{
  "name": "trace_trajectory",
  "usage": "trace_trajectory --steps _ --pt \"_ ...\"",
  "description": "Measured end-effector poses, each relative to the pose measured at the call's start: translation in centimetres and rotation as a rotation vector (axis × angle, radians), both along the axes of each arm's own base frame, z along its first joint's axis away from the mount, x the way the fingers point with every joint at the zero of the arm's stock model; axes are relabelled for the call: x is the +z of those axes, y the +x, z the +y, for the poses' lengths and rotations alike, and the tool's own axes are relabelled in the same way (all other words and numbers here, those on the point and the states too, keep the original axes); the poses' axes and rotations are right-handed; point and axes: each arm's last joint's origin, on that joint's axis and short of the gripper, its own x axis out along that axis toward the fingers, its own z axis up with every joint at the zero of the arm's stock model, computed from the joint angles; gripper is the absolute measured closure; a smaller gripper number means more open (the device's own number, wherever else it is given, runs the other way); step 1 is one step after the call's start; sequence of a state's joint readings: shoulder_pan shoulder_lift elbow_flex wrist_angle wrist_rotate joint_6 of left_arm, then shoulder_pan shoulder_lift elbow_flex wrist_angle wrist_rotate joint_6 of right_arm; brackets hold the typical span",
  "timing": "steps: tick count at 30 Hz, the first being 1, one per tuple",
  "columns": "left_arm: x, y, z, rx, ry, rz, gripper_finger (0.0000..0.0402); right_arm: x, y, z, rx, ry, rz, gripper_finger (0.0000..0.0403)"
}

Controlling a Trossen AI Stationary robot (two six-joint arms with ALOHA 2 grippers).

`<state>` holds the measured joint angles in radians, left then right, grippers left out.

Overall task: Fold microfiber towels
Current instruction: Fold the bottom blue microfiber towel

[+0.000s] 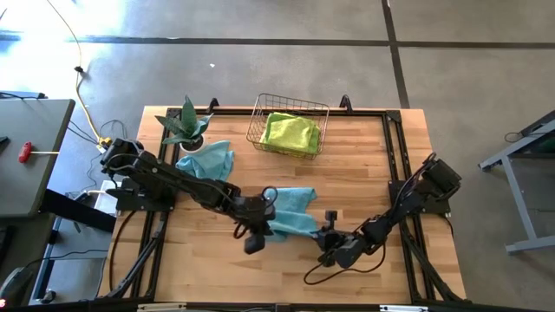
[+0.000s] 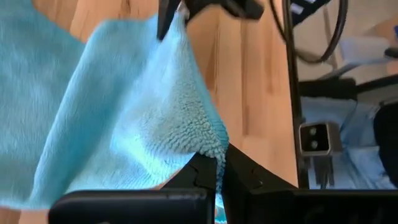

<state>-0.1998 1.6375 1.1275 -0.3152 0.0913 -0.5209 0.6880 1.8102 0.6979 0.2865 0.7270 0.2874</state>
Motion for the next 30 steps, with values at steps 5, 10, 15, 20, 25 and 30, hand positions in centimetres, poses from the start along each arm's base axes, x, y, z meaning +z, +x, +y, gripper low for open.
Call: trace_trajectory --steps 5,10,15,20,25,30 --pt "-0.6 -1.0 -0.8 -0.086 0.002 0.103 0.0401 1.0 -0.2 0.0 0.012 0.043 -0.002 0.0396" --pt "-1.2 -2.2 -1.5 -0.167 0.066 0.209 0.0401 3.8 -0.5 -0.3 0.045 0.056 -0.039 0.0401" --pt "0.7 -2.7 -1.2 -0.14 0.181 0.321 0.0401 7.3 -0.9 -1.4 0.068 0.036 -0.089 0.0402" --pt "5.3 -2.8 -0.6 -0.119 0.417 0.345 0.0401 11.3 -0.5 -3.2 0.009 -0.015 -0.037 0.0402" --pt "9.6 -2.7 0.1 -0.161 0.732 0.282 0.0401 15.6 0.3 -5.3 -0.09 -0.173 0.094 0.0402" --pt "12.3 -2.6 0.6 -0.317 1.089 0.253 0.0401 20.7 0.6 -7.3 -0.168 -0.24 0.176 0.0403"
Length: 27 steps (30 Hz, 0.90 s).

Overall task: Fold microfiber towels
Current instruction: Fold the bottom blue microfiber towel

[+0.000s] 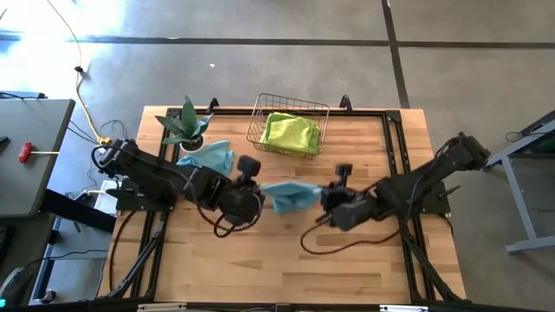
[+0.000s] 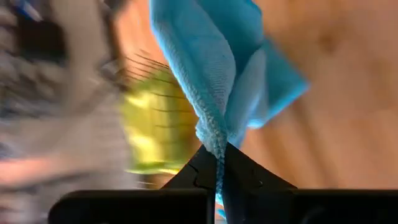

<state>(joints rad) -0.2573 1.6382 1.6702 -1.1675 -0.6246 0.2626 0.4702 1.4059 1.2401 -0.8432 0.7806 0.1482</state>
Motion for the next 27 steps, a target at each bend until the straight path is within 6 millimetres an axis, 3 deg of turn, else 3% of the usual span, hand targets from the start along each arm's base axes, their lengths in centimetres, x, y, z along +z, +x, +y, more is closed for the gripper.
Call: trace_trajectory --steps 3,7,14,20,27 --pt "1.3 0.1 0.2 -0.089 0.185 0.032 0.0401 2.8 0.1 -1.0 -0.023 -0.021 0.002 0.0403" --pt "2.8 0.3 0.8 -0.06 0.38 0.012 0.0401 5.7 0.2 -2.2 -0.025 -0.049 -0.007 0.0403" --pt "4.9 0.7 1.3 0.021 0.568 -0.047 0.0401 9.1 0.3 -3.8 -0.066 -0.186 -0.055 0.0403" --pt "5.7 1.2 1.2 0.02 0.662 -0.049 0.0401 10.4 0.2 -4.5 -0.082 -0.241 -0.065 0.0403" --pt "5.6 1.3 0.5 -0.044 0.61 -0.07 0.0401 9.5 -0.9 -4.2 -0.011 -0.211 0.079 0.0403"
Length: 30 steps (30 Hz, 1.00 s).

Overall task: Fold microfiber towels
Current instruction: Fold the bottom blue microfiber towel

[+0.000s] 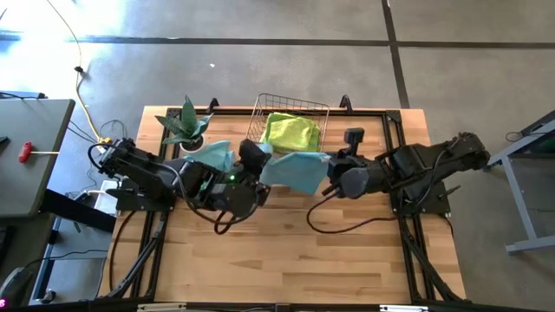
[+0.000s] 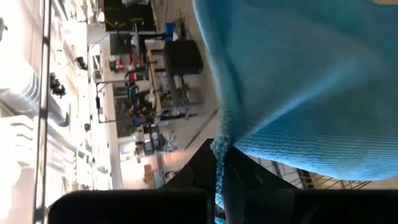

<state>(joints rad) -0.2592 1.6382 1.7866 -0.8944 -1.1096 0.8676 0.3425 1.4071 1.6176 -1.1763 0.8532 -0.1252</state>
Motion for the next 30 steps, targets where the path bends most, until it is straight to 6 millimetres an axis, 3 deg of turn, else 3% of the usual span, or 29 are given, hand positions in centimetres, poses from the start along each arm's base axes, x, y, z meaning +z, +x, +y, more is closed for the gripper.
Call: trace_trajectory --steps 6,12,18,21,26,30 --pt "-0.1 0.2 1.4 0.07 -0.057 -0.075 0.0401 -0.6 -1.1 -0.9 -0.104 -0.041 0.068 0.0403" --pt "-0.9 0.6 4.6 0.168 -0.176 -0.144 0.0401 -0.3 -0.8 -1.9 -0.122 -0.177 0.1 0.0403" --pt "-0.8 0.5 8.5 0.284 -0.112 -0.107 0.0401 0.1 -0.2 -3.7 -0.178 -0.313 0.143 0.0403" --pt "-0.6 0.3 9.5 0.342 -0.037 -0.08 0.0401 0.3 0.1 -4.7 -0.217 -0.337 0.141 0.0403" --pt "-0.7 0.4 8.2 0.331 -0.087 -0.156 0.0401 0.2 0.2 -5.1 -0.244 -0.302 0.12 0.0403" --pt "-1.6 0.0 5.1 0.251 -0.247 -0.195 0.0401 -0.5 0.1 -3.9 -0.191 0.024 0.038 0.0403"
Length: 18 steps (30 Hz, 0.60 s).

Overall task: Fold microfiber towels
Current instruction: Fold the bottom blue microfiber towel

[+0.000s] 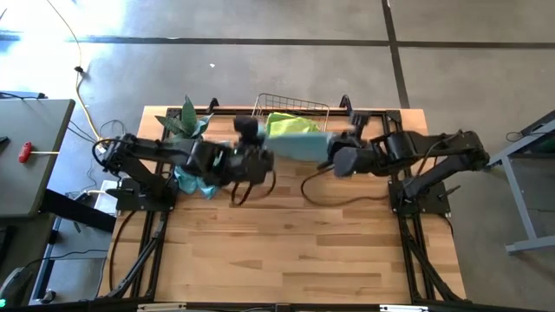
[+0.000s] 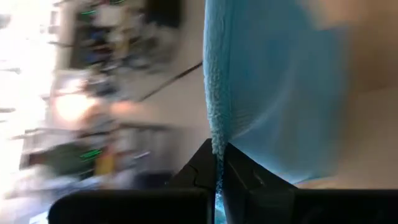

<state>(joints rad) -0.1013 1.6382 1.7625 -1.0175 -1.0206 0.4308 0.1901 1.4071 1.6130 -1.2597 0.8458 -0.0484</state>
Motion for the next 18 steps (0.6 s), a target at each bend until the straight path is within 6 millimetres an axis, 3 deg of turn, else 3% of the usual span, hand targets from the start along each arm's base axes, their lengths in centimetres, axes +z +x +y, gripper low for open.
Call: trace_trajectory --steps 3,7,11,14,18 --pt "-2.1 0.1 -3.1 -0.074 -0.258 -0.047 0.0401 -2.4 0.2 1.6 0.003 0.309 -0.011 0.0403" --pt "-5.8 0.7 -7.7 -0.064 -0.567 -0.077 0.0401 -7.8 0.1 4.6 0.025 0.498 0.088 0.0403" --pt "-10.4 1.7 -11.9 -0.038 -0.739 0.019 0.0402 -13.0 -0.4 8.2 0.094 0.661 0.08 0.0403" --pt "-13.4 2.5 -14.5 -0.021 -0.85 0.097 0.0402 -15.1 -0.7 10.6 0.182 0.752 -0.006 0.0403" --pt "-17.0 3.4 -16.7 -0.026 -1.004 0.24 0.0402 -16.1 -1.0 13.1 0.281 0.852 -0.125 0.0403"
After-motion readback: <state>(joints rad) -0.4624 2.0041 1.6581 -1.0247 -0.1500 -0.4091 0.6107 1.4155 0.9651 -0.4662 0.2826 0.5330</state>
